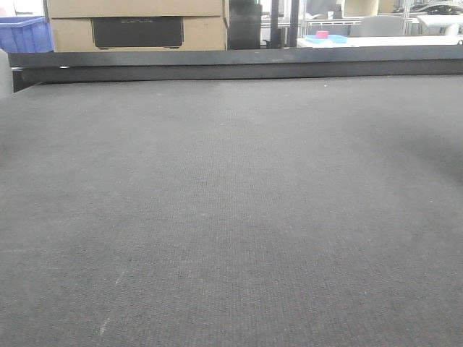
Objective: Place valve from conveyor to right shelf box
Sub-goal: 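Lift both held valves up off the conveyor belt, then hold both valves raised while the base turns away from the conveyor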
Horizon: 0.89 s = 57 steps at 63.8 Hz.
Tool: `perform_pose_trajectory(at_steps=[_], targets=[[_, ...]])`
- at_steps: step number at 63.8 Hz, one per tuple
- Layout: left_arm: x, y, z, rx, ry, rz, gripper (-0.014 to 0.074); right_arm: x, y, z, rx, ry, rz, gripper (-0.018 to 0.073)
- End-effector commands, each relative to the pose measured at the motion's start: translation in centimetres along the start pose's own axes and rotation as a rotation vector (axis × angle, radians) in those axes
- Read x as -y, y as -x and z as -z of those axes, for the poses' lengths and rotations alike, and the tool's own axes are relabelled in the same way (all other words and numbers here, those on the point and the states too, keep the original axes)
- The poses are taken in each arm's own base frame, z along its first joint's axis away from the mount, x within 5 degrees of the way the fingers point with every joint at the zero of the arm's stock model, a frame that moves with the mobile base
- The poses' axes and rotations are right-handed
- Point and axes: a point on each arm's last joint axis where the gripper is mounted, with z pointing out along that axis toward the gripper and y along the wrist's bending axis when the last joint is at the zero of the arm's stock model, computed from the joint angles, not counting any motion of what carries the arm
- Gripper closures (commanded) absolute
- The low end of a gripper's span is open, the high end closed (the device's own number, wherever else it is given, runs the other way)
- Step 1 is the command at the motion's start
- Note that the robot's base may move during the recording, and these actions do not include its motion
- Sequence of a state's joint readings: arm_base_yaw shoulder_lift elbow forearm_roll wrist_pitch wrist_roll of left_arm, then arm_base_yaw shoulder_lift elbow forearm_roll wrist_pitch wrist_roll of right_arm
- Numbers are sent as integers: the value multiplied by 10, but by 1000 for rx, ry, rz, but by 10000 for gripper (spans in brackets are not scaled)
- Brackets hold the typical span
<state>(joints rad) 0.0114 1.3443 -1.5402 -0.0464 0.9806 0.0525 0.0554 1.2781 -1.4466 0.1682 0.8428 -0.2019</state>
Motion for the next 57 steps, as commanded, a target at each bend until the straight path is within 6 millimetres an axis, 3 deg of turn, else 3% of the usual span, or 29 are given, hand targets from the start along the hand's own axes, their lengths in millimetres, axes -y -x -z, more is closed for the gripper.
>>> perform_pose_trajectory(at_steps=[1, 32, 57], targets=[[-1, 7, 7, 76, 2, 8, 708, 1, 9, 10, 92, -17, 8, 720], [-1, 13, 8, 140, 5, 8, 708, 2, 15, 10, 154, -31, 8, 721], [-2, 32, 13, 357, 17, 8, 708, 4, 23, 12, 246, -50, 8, 721]])
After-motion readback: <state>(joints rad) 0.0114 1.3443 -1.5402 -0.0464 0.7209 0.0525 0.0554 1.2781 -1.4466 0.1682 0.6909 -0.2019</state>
